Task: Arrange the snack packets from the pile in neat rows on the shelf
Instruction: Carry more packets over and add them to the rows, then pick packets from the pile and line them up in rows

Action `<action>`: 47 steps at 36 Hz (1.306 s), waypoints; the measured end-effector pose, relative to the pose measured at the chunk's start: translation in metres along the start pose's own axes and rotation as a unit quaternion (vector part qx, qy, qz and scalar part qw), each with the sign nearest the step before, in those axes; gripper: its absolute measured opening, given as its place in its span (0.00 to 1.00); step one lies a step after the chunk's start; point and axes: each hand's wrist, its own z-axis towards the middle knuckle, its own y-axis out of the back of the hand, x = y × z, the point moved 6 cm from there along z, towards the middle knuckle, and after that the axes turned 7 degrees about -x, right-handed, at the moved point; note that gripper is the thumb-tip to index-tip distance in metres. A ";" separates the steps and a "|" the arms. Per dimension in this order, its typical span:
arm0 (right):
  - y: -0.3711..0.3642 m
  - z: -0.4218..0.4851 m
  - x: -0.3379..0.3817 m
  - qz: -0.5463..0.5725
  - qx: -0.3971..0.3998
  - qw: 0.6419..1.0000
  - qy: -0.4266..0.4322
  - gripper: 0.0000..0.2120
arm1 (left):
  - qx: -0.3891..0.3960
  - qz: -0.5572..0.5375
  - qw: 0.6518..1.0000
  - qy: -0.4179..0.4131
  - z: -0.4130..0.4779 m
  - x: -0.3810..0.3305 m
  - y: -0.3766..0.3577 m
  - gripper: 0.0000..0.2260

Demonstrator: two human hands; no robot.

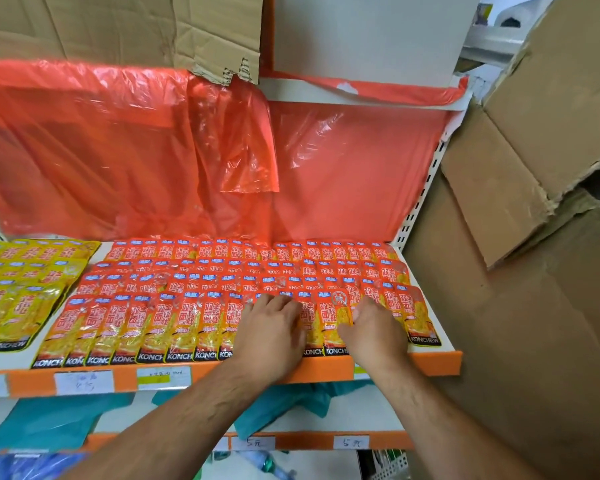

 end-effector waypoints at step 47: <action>-0.130 -0.279 0.459 0.102 0.123 0.860 0.485 0.26 | -0.185 0.093 0.934 0.292 -0.311 0.389 0.201 0.24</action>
